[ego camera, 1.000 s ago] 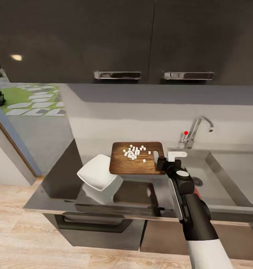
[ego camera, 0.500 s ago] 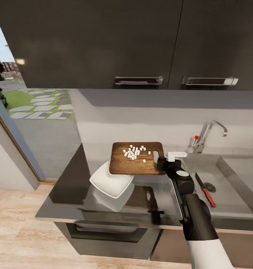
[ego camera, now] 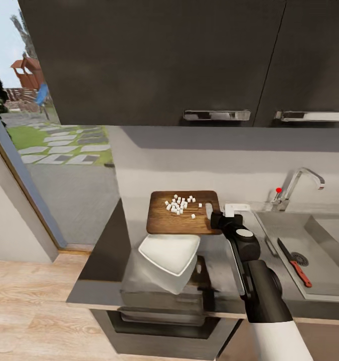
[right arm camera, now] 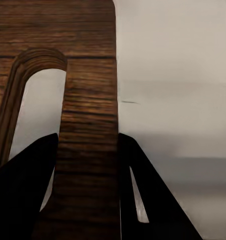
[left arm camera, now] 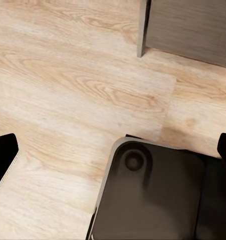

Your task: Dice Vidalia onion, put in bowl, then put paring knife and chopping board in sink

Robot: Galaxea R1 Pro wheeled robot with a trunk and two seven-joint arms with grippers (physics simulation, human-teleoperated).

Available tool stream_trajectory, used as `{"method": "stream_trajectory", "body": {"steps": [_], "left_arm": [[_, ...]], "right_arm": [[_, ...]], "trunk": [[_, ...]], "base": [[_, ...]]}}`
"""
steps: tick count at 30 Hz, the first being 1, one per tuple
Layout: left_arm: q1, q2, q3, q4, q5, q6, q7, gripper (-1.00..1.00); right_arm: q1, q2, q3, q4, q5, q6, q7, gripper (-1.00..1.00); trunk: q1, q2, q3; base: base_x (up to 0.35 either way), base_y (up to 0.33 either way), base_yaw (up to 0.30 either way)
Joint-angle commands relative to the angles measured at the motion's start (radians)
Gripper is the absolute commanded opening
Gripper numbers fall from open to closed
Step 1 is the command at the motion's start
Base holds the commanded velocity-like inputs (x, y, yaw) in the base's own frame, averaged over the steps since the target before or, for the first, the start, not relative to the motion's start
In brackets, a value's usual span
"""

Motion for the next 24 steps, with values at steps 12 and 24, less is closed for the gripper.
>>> {"method": "stream_trajectory", "body": {"steps": [12,24], "left_arm": [[0.000,0.002,-0.008,-0.002,0.005,-0.002,0.010,1.00],[0.000,0.002,-0.008,-0.002,0.004,-0.002,0.009,1.00]], "right_arm": [[-0.001,-0.001,0.001,0.006,0.010,0.006,0.002,-1.00],[-0.001,-0.010,-0.003,0.102,0.014,-0.136,0.121,-1.00]], "trunk": [[0.001,-0.002,0.002],[0.001,-0.002,0.002]], "base": [[0.025,0.163,0.000],[0.000,0.001,0.000]]}}
